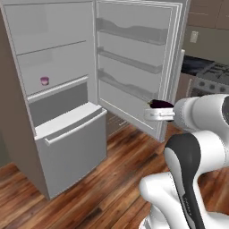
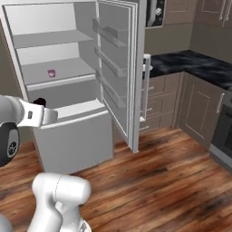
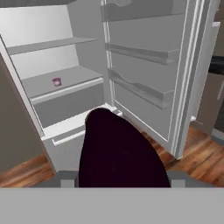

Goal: Pick eggplant from the fridge and place it on the plate on the counter.

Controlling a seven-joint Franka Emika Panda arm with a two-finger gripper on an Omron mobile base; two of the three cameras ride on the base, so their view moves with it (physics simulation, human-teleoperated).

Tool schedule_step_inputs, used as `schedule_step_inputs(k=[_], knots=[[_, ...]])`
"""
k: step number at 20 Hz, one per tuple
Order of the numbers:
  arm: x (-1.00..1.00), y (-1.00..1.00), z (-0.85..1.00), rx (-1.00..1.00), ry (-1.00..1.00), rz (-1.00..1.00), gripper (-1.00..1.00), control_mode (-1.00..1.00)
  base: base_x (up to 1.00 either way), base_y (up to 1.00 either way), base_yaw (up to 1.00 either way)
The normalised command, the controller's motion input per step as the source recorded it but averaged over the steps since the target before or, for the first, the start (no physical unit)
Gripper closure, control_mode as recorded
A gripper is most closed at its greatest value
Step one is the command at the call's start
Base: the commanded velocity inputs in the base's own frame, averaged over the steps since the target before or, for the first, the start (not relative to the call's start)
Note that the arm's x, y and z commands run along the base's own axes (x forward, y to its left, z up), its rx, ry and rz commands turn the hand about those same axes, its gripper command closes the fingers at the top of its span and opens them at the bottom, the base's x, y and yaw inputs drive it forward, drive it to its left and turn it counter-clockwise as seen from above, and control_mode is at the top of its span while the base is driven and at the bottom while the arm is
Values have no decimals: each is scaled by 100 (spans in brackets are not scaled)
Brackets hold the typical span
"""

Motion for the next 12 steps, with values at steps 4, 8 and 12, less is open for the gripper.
schedule_step_inputs(k=[4, 8, 12], knots=[[0, 0, 0, 0, 0, 0, 100, 100, -54, 0, -26], [0, 0, 0, 0, 0, 0, 100, 100, -51, 0, -25], [0, 0, 0, 0, 0, 0, 100, 100, -36, 0, -24]])
